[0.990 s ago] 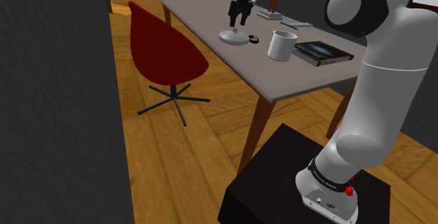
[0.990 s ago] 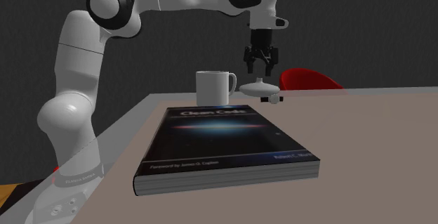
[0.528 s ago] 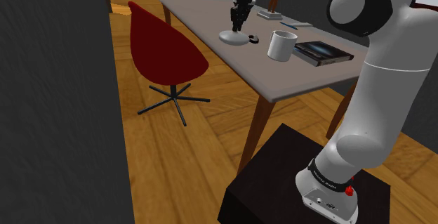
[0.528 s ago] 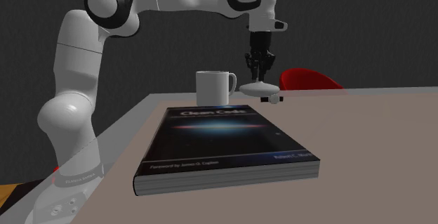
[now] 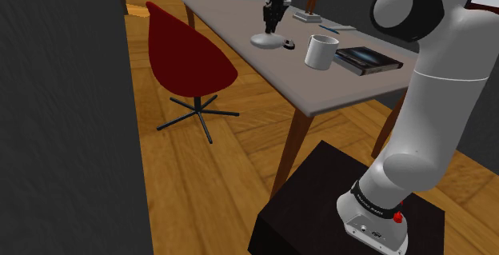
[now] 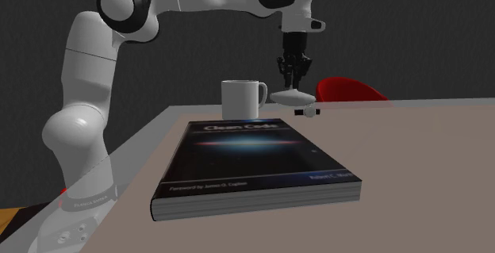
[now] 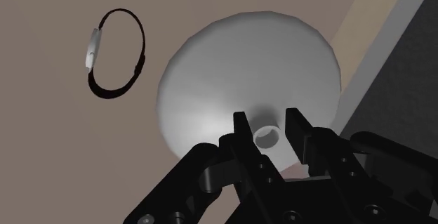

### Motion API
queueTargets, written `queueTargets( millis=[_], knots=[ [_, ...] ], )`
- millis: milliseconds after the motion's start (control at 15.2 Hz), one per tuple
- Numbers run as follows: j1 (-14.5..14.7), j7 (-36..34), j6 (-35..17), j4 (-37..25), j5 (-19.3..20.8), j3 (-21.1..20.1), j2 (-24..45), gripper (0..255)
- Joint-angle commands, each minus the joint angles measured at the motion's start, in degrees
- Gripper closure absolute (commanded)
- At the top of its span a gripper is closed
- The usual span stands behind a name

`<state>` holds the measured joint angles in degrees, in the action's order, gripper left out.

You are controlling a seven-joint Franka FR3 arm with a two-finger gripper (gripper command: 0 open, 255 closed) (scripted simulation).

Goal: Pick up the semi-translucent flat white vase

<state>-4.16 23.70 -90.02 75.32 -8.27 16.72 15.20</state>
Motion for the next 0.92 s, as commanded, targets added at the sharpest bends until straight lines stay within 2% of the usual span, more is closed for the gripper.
queueTargets(
  millis=[0,726,858],
  knots=[
    [-0.2,-0.1,1.9,-2.6,-0.2,0.0,0.7,255],
    [-2.5,-0.4,13.7,-20.1,-2.1,0.1,6.5,255],
    [-2.6,-0.4,13.9,-20.4,-2.2,0.1,6.6,255]
  ],
)
